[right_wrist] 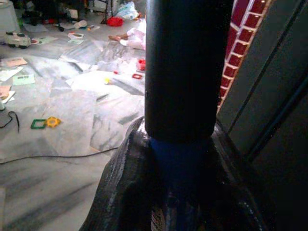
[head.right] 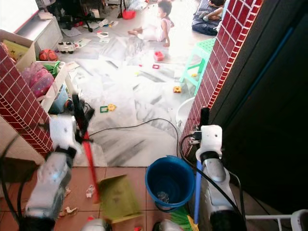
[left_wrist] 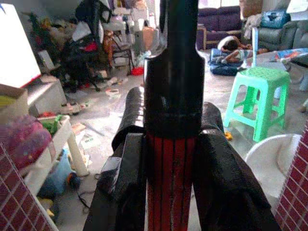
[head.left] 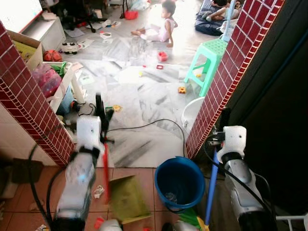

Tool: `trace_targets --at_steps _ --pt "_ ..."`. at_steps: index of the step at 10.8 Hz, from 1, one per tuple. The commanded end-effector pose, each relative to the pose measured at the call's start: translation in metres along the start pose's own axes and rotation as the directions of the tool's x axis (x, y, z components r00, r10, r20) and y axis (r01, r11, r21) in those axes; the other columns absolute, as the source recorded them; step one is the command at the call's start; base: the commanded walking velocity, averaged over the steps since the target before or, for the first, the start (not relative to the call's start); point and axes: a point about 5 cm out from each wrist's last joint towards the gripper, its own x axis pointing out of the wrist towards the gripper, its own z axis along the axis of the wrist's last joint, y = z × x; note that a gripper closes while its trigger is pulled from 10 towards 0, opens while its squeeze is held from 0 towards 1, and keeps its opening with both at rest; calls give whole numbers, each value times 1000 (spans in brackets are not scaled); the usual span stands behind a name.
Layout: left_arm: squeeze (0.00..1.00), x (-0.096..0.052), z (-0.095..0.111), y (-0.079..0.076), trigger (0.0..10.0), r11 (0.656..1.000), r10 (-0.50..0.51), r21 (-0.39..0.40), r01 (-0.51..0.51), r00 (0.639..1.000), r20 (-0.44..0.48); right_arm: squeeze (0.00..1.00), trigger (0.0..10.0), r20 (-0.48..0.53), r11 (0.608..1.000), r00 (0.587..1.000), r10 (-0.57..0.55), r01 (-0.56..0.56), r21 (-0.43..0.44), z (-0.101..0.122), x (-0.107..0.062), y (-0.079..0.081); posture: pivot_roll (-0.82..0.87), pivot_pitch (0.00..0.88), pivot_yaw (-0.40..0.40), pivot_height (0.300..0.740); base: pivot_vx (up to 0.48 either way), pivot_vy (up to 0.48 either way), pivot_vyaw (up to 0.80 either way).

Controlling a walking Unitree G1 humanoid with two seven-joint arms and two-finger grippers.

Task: Sweep floor

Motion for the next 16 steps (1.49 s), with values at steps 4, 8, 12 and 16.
trace_targets --at_steps 4,8,12,16 --pt "0 6 24 1 10000 1000 -14 7 13 996 85 0 10000 24 1000 1000 16 -15 -9 2 6 1 25 0 -30 740 -302 0 0" --pt "0 4 24 -6 10000 999 -33 -10 34 997 75 0 10000 20 1000 1000 10 -10 -21 -3 6 -4 11 0 -21 740 -327 0 0" --pt "0 7 26 -4 10000 999 -37 -8 38 996 80 0 10000 22 999 1000 8 -7 -31 -4 7 -6 6 0 -23 740 -327 0 0" --pt "0 12 31 10 10000 1000 5 -4 -5 997 79 0 10000 14 999 999 31 -30 -42 -8 10 -4 33 0 -57 740 -82 76 0"
